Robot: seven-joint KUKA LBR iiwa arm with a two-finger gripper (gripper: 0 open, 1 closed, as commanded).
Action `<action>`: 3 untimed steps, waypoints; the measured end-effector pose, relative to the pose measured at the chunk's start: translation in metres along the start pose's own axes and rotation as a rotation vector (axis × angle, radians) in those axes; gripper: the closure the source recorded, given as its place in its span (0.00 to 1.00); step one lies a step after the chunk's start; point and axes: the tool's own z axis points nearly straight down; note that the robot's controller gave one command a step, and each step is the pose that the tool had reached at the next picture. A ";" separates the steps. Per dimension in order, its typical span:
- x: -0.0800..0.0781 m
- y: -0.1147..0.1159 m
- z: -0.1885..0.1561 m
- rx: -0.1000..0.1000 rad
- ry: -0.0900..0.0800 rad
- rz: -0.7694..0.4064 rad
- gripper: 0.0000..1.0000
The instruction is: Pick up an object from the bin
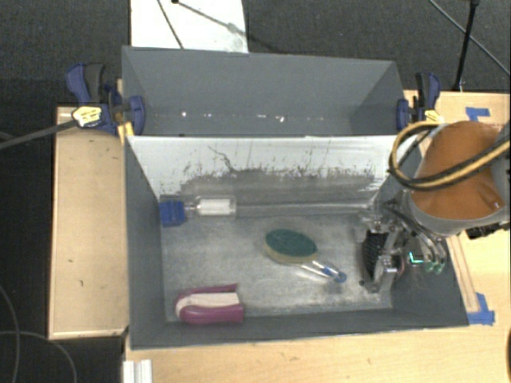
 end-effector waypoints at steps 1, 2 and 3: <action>0.029 0.094 0.048 -0.003 -0.002 0.025 0.00; -0.035 0.137 0.068 -0.001 -0.019 0.056 0.00; 0.002 0.128 0.071 0.001 -0.005 -0.213 0.00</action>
Offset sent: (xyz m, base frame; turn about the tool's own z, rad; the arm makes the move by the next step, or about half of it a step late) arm -0.0277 0.0892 -0.0463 0.0309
